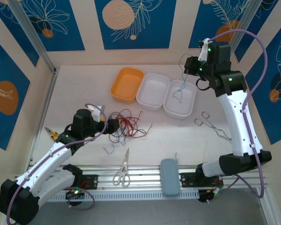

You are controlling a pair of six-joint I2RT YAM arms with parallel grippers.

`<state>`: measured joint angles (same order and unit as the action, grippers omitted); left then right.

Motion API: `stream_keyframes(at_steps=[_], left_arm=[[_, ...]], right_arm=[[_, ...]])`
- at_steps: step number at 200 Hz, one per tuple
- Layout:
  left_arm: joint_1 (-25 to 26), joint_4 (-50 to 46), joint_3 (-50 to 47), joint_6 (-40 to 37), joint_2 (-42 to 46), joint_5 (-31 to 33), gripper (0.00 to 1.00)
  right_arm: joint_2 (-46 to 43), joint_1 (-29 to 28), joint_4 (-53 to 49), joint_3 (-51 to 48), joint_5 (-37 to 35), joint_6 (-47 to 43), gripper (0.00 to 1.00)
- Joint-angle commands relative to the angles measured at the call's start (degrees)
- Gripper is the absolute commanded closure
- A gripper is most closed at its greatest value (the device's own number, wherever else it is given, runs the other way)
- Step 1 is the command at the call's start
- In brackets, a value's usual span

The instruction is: Untangle the cables

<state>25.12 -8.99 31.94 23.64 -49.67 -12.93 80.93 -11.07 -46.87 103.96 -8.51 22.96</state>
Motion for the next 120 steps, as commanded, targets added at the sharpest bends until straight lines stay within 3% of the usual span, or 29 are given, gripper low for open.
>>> stream_keyframes(at_steps=[1,120], left_arm=[[-0.37,-2.59,2.13,-0.72,1.19,1.38,0.0],[-0.44,-4.83,3.87,-1.49,3.09,4.13,0.0]], right_arm=[[1.34,0.76,1.94,-1.54,0.26,-0.61,1.0],[7.15,6.06,7.87,-15.81,2.82,2.18,1.0]])
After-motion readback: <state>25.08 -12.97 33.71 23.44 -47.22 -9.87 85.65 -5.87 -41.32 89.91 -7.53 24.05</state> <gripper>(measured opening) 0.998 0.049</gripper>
